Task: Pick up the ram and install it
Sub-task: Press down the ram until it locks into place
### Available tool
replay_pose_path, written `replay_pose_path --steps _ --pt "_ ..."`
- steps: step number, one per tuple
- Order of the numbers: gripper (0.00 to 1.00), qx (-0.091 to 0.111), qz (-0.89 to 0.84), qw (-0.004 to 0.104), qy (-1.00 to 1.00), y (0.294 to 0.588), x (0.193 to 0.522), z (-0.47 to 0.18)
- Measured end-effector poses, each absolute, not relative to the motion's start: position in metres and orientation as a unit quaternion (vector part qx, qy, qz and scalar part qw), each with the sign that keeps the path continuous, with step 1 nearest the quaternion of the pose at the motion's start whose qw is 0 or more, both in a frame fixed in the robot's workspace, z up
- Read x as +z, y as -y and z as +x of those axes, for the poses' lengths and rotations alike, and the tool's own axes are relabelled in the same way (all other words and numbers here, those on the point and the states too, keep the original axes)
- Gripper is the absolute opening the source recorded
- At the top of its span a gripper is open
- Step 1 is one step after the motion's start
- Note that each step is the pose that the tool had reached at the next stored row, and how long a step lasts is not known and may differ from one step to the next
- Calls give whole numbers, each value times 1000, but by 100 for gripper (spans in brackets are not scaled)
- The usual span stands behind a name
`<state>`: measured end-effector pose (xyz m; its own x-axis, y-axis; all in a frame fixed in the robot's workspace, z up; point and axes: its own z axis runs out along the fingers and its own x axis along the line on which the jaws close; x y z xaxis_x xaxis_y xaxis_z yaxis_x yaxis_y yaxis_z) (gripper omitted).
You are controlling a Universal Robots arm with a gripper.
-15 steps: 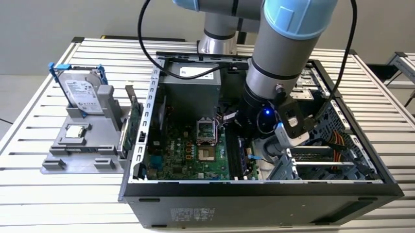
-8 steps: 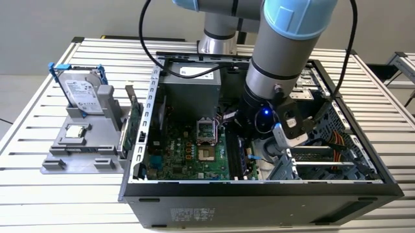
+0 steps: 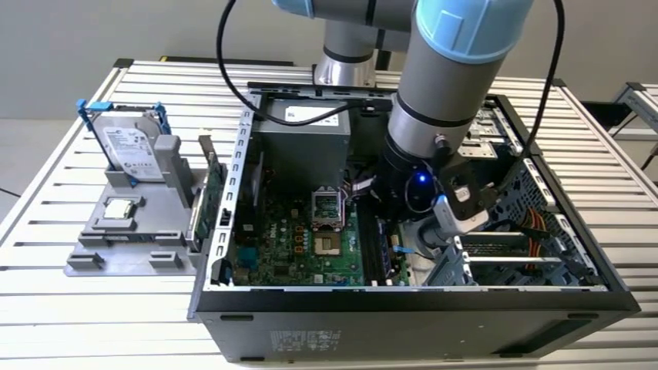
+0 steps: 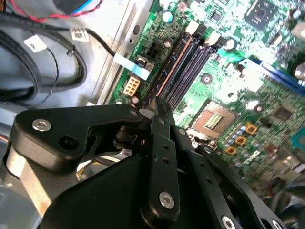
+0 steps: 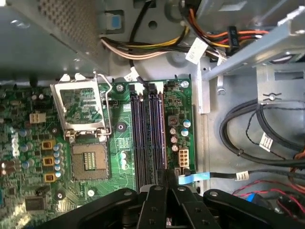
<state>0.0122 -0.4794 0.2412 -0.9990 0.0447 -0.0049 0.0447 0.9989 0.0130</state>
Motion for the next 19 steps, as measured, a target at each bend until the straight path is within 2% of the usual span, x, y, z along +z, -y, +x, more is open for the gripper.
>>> replay_pose_path --steps 19 --pt "0 7 -125 2 -992 483 241 14"
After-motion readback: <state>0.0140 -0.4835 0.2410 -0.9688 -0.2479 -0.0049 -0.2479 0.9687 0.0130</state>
